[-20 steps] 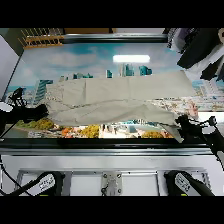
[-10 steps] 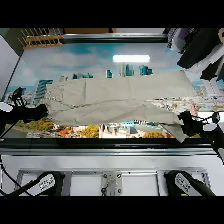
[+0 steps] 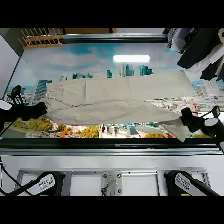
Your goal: Fold the clothes and pants, and hang the long-sleeved shirts on hangers.
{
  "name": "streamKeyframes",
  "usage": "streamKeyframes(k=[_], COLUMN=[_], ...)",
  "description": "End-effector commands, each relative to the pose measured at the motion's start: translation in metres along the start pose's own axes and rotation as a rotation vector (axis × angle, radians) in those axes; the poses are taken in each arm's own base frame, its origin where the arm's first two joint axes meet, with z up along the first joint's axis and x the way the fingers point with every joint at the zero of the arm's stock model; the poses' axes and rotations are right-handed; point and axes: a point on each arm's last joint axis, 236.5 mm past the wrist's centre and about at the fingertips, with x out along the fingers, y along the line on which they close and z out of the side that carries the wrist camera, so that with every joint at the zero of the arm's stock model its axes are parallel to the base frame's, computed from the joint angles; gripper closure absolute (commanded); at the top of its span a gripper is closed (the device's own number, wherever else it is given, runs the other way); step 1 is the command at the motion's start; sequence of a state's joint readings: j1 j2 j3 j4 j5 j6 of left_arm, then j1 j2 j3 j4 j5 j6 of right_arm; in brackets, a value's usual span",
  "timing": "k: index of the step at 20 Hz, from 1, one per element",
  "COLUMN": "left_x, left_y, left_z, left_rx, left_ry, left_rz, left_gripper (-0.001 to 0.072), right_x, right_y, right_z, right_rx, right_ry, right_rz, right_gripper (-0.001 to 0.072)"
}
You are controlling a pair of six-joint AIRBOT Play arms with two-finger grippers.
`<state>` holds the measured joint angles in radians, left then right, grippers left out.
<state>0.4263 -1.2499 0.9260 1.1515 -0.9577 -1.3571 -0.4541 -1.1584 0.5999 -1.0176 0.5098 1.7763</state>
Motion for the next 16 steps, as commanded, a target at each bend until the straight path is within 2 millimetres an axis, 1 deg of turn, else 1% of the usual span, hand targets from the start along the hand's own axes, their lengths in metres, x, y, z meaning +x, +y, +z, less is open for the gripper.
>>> streamKeyframes(k=[1,3,4,5,6,7,8,9,10,11,12,13,14,16], left_x=[-0.022,-0.049,-0.066,-0.083,-0.102,-0.118,-0.13,-0.135,-0.134,-0.126,-0.112,-0.095,-0.077,-0.04], left_y=[-0.018,-0.048,-0.065,-0.078,-0.092,-0.101,-0.107,-0.108,-0.104,-0.098,-0.09,-0.076,-0.056,-0.009], left_z=[0.061,0.119,0.149,0.173,0.194,0.207,0.215,0.217,0.212,0.2,0.183,0.162,0.137,0.077], left_rx=[0.034,0.09,0.113,0.127,0.144,0.165,0.185,0.194,0.203,0.214,0.222,0.224,0.212,0.154], left_ry=[-0.098,-0.189,-0.245,-0.297,-0.35,-0.39,-0.422,-0.432,-0.416,-0.388,-0.348,-0.303,-0.256,-0.16], left_rz=[-0.03,-0.076,-0.1,-0.116,-0.138,-0.148,-0.148,-0.143,-0.137,-0.126,-0.116,-0.1,-0.075,-0.017], left_gripper=[0.0699,0.07,0.07,0.07,0.07,0.0699,0.07,0.07,0.0699,0.07,0.0699,0.07,0.0699,0.0699], right_x=[-0.025,-0.058,-0.08,-0.101,-0.122,-0.141,-0.152,-0.156,-0.15,-0.136,-0.12,-0.104,-0.087,-0.064], right_y=[0.053,0.114,0.145,0.171,0.193,0.211,0.217,0.216,0.208,0.193,0.171,0.143,0.11,0.043], right_z=[0.044,0.093,0.116,0.134,0.149,0.158,0.16,0.156,0.146,0.13,0.111,0.094,0.075,0.035], right_rx=[-0.2,-0.29,-0.324,-0.352,-0.383,-0.441,-0.486,-0.537,-0.578,-0.612,-0.64,-0.642,-0.65,-0.661], right_ry=[0.021,-0.036,-0.087,-0.145,-0.207,-0.26,-0.286,-0.288,-0.253,-0.197,-0.141,-0.094,-0.046,0.053], right_rz=[0.008,0.065,0.106,0.148,0.183,0.214,0.223,0.214,0.195,0.167,0.132,0.084,0.027,-0.075], right_gripper=[0.0708,0.0708,0.0707,0.0708,0.0707,0.0707,0.0707,0.0708,0.0708,0.0708,0.0709,0.0709,0.0708,0.0707])
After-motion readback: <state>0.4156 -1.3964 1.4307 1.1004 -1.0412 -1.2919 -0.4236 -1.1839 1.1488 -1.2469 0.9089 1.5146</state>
